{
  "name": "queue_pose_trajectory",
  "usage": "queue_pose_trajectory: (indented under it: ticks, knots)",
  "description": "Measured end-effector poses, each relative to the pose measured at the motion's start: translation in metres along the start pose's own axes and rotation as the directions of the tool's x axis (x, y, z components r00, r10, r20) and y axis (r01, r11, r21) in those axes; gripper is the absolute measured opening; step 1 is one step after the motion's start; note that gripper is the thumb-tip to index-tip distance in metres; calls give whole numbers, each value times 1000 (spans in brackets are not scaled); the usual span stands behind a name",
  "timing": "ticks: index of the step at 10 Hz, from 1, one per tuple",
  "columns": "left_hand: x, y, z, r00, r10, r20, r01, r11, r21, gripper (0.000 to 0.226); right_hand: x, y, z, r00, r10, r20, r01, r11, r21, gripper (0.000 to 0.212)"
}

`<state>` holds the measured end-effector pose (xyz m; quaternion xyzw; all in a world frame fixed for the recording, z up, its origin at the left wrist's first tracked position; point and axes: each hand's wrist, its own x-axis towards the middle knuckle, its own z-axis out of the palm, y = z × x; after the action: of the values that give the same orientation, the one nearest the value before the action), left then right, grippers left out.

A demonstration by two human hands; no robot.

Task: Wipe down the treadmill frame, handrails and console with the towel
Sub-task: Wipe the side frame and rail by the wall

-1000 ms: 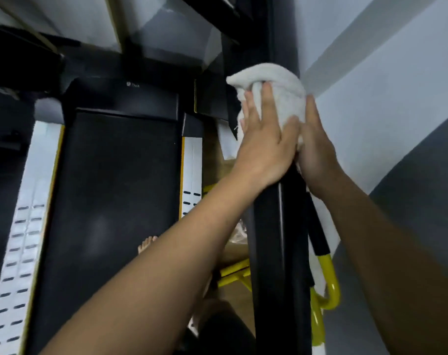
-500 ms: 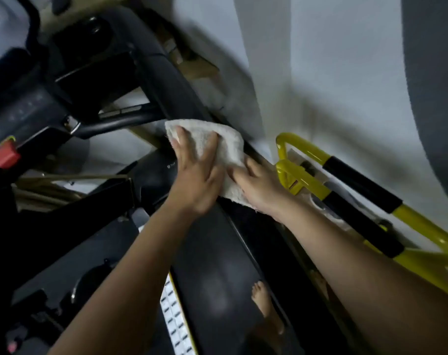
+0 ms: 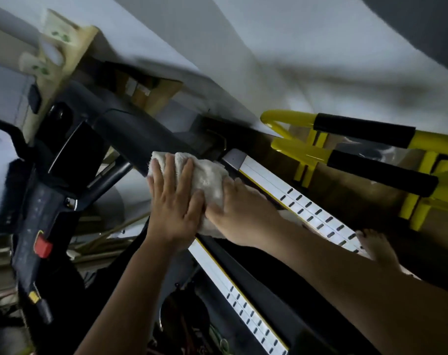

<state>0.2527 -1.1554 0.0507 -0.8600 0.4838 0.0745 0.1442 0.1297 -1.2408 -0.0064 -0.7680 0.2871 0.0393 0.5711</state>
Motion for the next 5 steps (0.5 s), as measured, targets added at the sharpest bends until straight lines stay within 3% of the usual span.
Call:
queue_pose_trajectory:
  ticks: [1,2,3,4,5]
  knots:
    - [37,-32,1,989,144,29,-147,980,134,61,40,1,-7,983,-62,171,7,952,305,77]
    - [78,-28,-13,959,121,255,-195,938,287,66,59,20,-18,954,-98,285,-78,834,546,72]
    - [92,-7,-8,934,73,349,-217,893,395,68,62,42,-9,951,-103,293,-65,857,512,60]
    - [74,9,-6,967,105,234,-168,948,269,66,44,53,-6,960,-136,244,0,874,485,57]
    - [28,30,2,982,188,34,-190,981,44,64,12,59,-20,946,-176,272,98,955,279,52]
